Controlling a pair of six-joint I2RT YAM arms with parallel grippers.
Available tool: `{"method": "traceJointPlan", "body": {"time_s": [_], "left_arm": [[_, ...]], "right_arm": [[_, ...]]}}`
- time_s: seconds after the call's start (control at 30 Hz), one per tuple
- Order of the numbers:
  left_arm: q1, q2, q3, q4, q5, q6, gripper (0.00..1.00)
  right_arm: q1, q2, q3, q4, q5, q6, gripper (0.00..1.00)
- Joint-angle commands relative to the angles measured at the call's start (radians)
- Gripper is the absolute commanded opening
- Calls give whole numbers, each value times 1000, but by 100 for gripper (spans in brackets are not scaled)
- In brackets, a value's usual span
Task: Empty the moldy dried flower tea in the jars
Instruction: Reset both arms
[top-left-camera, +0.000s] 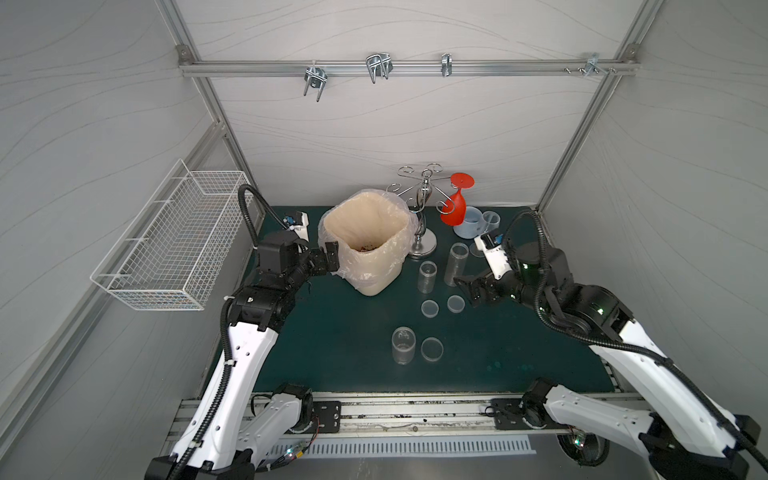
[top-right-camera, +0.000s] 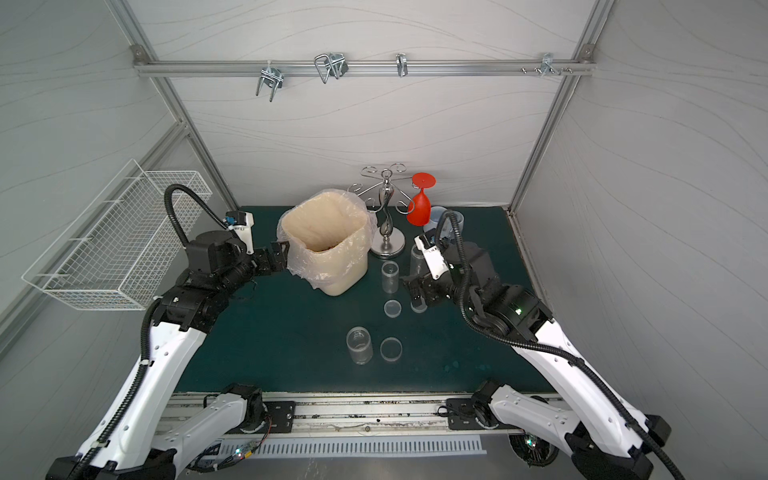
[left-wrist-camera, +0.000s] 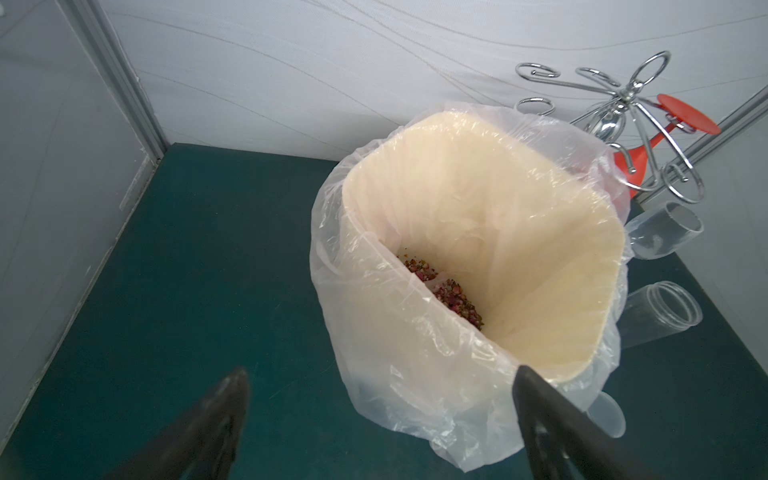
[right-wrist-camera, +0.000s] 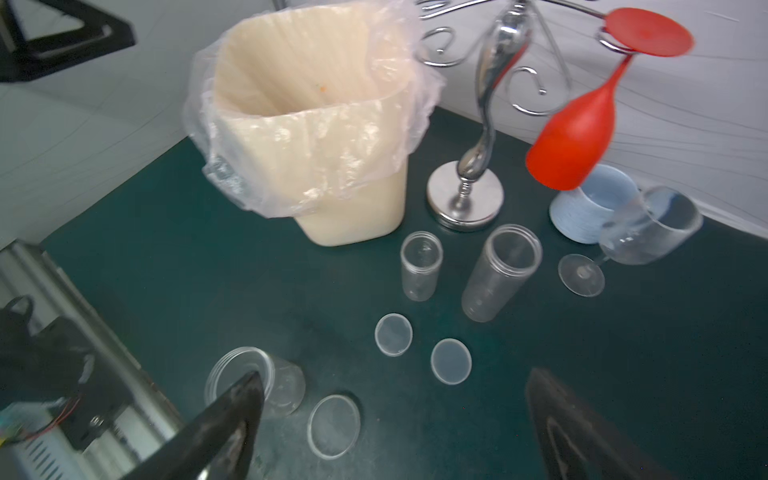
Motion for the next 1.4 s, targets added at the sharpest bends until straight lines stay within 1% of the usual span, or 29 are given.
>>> {"method": "traceJointPlan", "body": {"time_s": [0.0,0.2,0.43,0.6,0.67,0.77,0.9,1.03,1.13,1.23,1.37], "left_arm": [[1,-32,-44,88,-56,29,99],[2,-62,-177,211,-119,46,99],[10,-64,-331,374,-176,58,98],[37,-28,-428,511,-203,29,98],[57,-5,-458,555,-196,5,98],[78,26,-503,635,-171,0,98],[95,83,-571,758,-204,-39,98],[107,151,-607,833,-216,-59,98],[109,188,-641,932,-232,-35,98],[109,245,-651,1013,-253,-14,97],[109,297,-670,1103,-250,26,96]], "right_arm": [[-93,-60,-84,100,23,42,99],[-309,-135,-228,181,-21,86,99],[-545,-146,-381,292,-83,163,99],[-665,-126,-514,458,-72,228,99],[-704,-113,-567,523,-73,248,99],[-728,-98,-645,621,-56,245,99],[-736,-86,-753,775,-29,217,99],[-735,-52,-832,927,0,186,99],[-735,11,-863,1026,30,146,99],[-736,90,-879,1135,23,106,99],[-735,206,-892,1263,14,61,99]]}}
